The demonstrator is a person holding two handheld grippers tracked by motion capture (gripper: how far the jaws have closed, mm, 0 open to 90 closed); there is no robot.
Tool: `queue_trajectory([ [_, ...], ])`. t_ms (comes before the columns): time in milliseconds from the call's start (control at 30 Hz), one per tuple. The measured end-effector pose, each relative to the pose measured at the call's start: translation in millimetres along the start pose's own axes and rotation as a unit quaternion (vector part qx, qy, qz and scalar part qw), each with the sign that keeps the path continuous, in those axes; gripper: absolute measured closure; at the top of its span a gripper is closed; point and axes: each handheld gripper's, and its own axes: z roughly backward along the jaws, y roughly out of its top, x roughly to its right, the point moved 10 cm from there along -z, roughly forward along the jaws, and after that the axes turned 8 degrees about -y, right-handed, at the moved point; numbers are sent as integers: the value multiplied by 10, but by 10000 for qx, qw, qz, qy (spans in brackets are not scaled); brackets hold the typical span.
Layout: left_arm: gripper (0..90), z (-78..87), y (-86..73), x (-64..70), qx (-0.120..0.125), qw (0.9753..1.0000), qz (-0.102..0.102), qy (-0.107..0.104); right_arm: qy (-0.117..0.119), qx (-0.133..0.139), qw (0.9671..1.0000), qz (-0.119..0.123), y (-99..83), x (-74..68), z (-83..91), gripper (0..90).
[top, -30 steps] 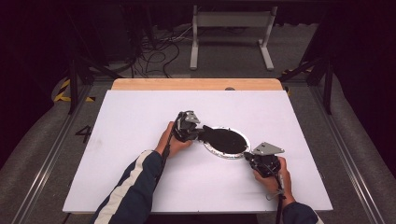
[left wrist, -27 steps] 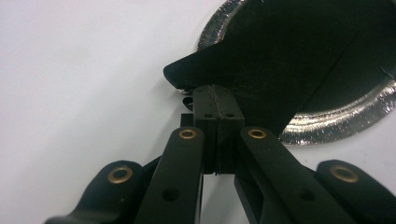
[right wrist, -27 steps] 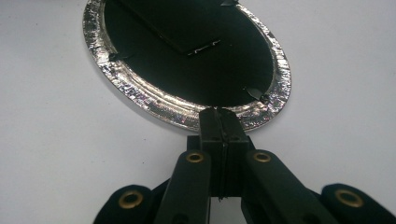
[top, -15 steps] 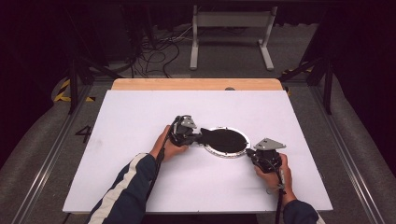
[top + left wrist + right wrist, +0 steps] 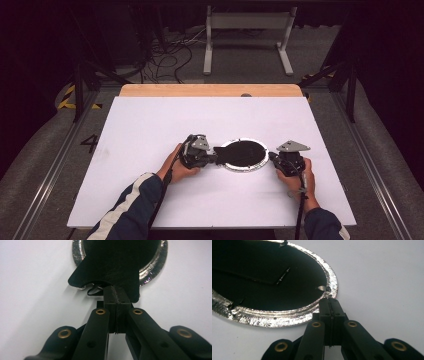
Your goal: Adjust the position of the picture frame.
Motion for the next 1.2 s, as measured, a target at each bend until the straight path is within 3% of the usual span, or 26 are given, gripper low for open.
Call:
queue_trajectory([
  [100, 898, 16, -14, 26, -32, 9999, -141, -10, 52, -19, 9999, -86, 23, 21, -31, 900],
  [267, 897, 130, 38, -14, 232, 9997, -72, 42, -63, -21, 10000, -9, 66, 16, -82, 900],
  [400, 899, 267, 103, -198, 497, 9977, 146, 441, -81, -25, 10000, -37, 58, 9, -69, 900],
  [433, 899, 267, 103, -198, 497, 9977, 146, 441, -81, -25, 10000, -37, 58, 9, -69, 900],
  [467, 899, 276, 135, -291, 538, 9962, 251, 645, -44, -49, 9999, -103, 48, -5, -53, 900],
  [533, 897, 255, 169, -361, 500, 9954, 278, 766, -11, -63, 9999, -104, 43, -15, -43, 900],
  [633, 895, 202, 209, -405, 474, 9955, 342, 743, 5, -71, 9999, -95, 41, -23, -38, 900],
  [800, 883, 79, 177, -501, 232, 9957, 401, 806, -74, 1, 10000, -2, 55, -51, -53, 900],
  [900, 877, 5, 145, -497, 146, 9964, 477, 683, -5, 9, 10000, 8, 64, -83, -56, 900],
  [1067, 897, 3, 115, -450, 53, 9977, 431, 527, 172, 16, 9998, -94, 86, -132, -69, 900],
  [1200, 899, 36, 53, -388, -85, 9988, 285, 380, 255, 20, 9997, -49, 118, -203, -92, 900],
])
